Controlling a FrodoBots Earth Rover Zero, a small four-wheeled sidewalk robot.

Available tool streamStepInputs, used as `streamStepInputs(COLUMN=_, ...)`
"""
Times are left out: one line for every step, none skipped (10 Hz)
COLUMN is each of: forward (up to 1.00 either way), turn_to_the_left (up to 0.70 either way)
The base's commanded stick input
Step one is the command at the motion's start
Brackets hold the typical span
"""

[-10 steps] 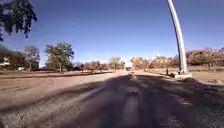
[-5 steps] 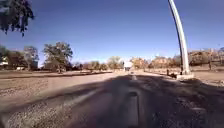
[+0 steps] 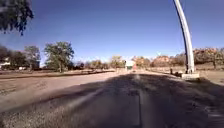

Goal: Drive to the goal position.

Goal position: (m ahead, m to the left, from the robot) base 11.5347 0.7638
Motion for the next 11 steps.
streamStepInputs(forward=0.70, turn_to_the_left=0.02)
streamStepInputs(forward=0.70, turn_to_the_left=0.00)
streamStepInputs(forward=0.70, turn_to_the_left=0.00)
streamStepInputs(forward=0.70, turn_to_the_left=0.00)
streamStepInputs(forward=0.70, turn_to_the_left=0.00)
streamStepInputs(forward=0.70, turn_to_the_left=0.00)
streamStepInputs(forward=0.70, turn_to_the_left=0.00)
streamStepInputs(forward=0.70, turn_to_the_left=0.00)
streamStepInputs(forward=0.70, turn_to_the_left=0.00)
streamStepInputs(forward=0.70, turn_to_the_left=0.00)
streamStepInputs(forward=0.70, turn_to_the_left=0.00)
